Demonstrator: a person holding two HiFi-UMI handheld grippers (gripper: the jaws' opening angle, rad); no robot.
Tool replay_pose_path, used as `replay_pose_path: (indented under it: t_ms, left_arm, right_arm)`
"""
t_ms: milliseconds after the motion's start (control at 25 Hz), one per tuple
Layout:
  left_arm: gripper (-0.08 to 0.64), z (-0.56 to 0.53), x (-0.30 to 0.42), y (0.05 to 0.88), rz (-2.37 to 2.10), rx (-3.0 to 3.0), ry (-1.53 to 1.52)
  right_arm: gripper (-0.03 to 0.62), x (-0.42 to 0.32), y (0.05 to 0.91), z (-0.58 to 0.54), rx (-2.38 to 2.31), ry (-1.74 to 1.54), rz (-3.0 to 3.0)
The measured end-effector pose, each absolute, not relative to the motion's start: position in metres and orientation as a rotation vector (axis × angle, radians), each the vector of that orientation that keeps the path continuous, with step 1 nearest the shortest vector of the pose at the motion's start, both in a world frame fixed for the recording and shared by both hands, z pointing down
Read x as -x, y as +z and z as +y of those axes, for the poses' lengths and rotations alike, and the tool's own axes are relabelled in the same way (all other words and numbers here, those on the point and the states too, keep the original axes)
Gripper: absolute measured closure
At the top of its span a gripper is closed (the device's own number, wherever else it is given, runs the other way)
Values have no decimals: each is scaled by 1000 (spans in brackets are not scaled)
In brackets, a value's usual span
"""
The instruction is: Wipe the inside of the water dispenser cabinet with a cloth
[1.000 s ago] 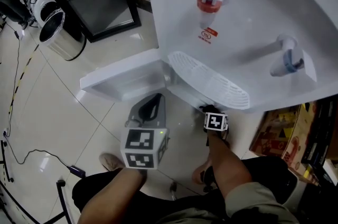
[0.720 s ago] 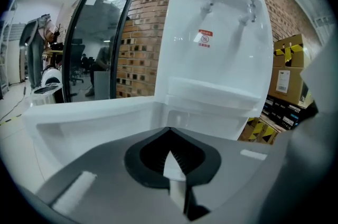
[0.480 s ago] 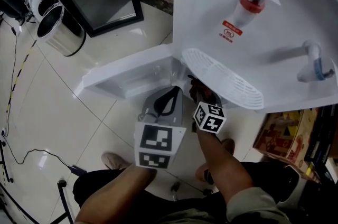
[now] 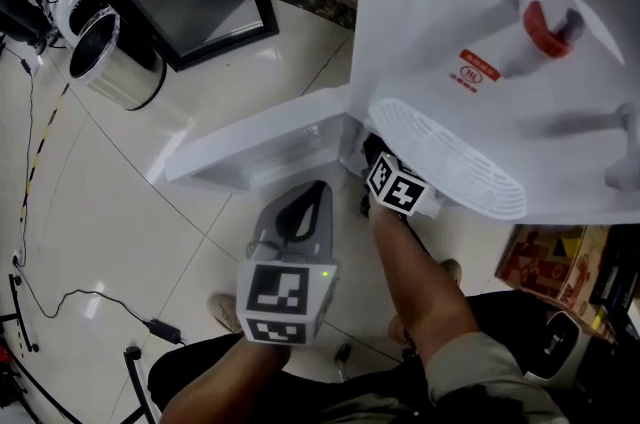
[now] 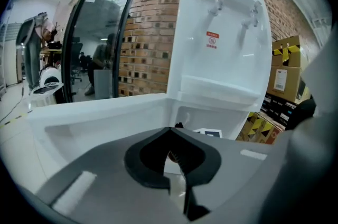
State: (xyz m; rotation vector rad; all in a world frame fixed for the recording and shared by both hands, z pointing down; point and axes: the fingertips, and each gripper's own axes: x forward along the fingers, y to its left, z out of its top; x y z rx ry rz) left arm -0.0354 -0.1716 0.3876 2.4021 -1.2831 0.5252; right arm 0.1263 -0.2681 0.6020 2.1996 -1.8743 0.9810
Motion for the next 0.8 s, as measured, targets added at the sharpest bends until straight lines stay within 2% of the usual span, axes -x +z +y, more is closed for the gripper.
replay_pose_path:
  t_ms: [320, 800]
  left_arm:
    - [560, -170, 64, 388, -1332, -2328, 492]
    - [560, -168, 44, 393, -1264, -2361, 524]
  right_arm:
    - [499, -119, 679, -261, -2020, 1084, -1641]
    - [489, -138, 682, -247, -2021, 1102, -1610]
